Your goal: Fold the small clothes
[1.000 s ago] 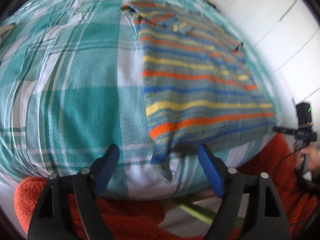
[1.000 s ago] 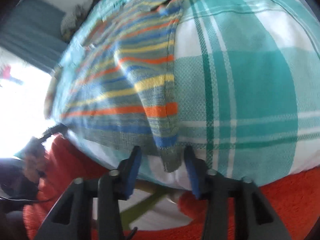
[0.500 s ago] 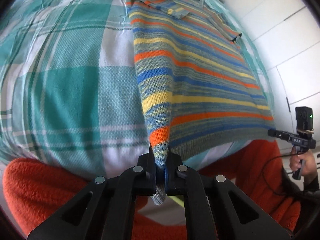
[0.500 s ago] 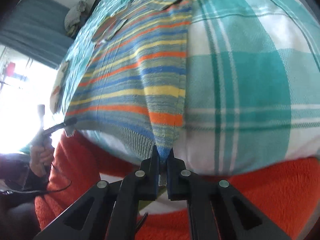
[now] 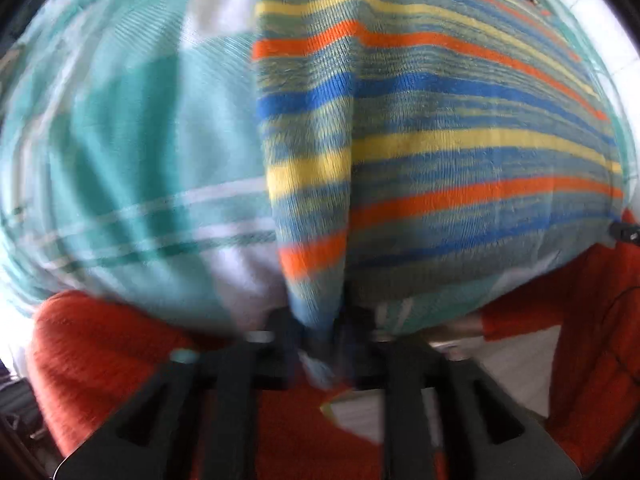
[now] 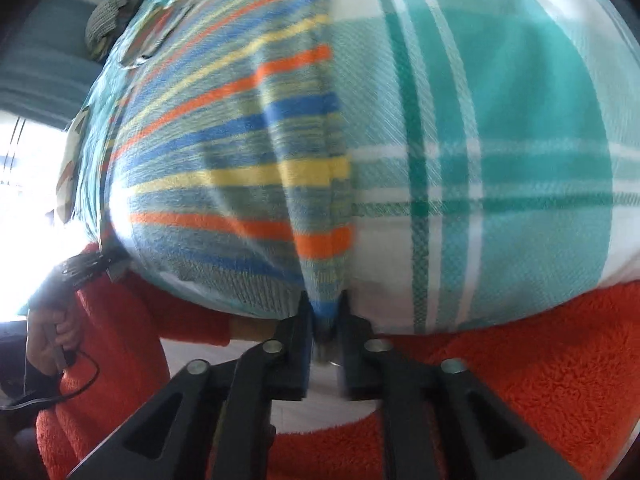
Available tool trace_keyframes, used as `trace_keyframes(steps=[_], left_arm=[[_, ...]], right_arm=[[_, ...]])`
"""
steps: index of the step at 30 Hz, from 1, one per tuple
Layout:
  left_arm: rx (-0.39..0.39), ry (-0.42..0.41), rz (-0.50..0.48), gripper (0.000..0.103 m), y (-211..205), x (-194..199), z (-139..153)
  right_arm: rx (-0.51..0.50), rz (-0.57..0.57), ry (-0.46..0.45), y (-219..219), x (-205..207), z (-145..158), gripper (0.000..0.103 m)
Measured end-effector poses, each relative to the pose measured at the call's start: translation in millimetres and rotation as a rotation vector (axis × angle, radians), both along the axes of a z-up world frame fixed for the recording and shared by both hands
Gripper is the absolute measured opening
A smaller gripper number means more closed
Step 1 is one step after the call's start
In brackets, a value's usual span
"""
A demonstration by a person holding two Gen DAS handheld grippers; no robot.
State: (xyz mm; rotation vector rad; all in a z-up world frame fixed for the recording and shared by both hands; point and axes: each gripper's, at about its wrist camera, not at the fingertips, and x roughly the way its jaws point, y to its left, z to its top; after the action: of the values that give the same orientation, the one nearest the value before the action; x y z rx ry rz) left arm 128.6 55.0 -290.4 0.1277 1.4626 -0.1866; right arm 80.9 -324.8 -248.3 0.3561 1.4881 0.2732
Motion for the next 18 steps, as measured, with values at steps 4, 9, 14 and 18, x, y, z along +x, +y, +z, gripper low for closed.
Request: trace_keyframes(steps=[4, 9, 14, 18], left_arm=[[0.081, -0.180, 0.024, 0.063, 19.1, -20.7, 49.8], [0.085, -0.343, 0.164, 0.072, 45.4, -22.9, 88.9], [-0.003, -0.384, 0.295, 0.073, 44.3, -21.6, 97.8], [-0.017, -0.389, 0.329, 0.074, 45.3, -44.8, 106.3]], right_arm=[[-0.150, 0.069, -0.072, -17.9, 4.9, 46.3, 0.058], [-0.437, 0.202, -0.366, -10.3, 74.2, 121.5, 0.058], [-0.347, 0.331, -0.603, 60.5, 185.4, 117.6, 0.062], [-0.367, 0.300, -0.582, 100.3, 257.8, 57.5, 0.062]])
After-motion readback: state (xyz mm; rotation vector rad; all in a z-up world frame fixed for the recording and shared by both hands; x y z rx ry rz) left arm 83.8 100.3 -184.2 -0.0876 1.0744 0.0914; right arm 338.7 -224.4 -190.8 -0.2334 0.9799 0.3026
